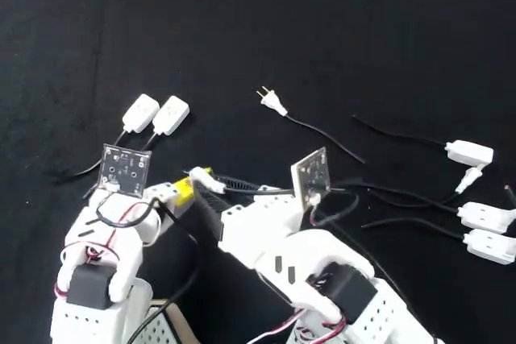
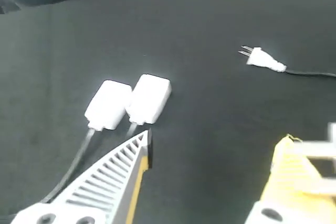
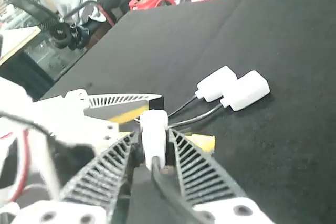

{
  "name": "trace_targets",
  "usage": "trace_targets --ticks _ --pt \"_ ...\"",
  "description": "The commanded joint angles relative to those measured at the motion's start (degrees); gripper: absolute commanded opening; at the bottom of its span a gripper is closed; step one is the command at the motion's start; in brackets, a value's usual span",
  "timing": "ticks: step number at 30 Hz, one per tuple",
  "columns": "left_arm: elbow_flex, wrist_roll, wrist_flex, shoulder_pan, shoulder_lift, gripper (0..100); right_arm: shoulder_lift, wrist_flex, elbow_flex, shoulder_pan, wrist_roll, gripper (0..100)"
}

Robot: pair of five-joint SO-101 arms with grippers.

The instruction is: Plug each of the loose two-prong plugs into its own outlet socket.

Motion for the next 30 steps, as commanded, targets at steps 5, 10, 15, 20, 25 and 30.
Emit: trace_targets --ticks 5,10,15,20,25,30 --pt "1.27 -5.27 -3.52 -2.33 -0.35 36 0.04 0.88 -3.03 -1.49 1.49 1.3" --pt "0.66 -12.92 2.64 -2.95 -0.35 36 0.13 0.7 -5.05 7.03 3.87 1.2" --pt "-2.24 -16.35 4.66 -14.37 -0.35 36 8.04 1.05 -9.8 19.52 7.12 1.2" --pt "-8.57 -8.7 0.97 -27.65 1.23 36 34.68 1.05 -19.82 23.56 7.65 1.2" --pt "-14.99 -11.16 -0.62 -27.82 17.32 32 58.33 4.13 -32.92 28.84 8.0 1.2" --pt "-27.56 -23.03 -2.81 -25.45 44.4 26 63.52 6.24 -37.49 31.65 8.09 1.2"
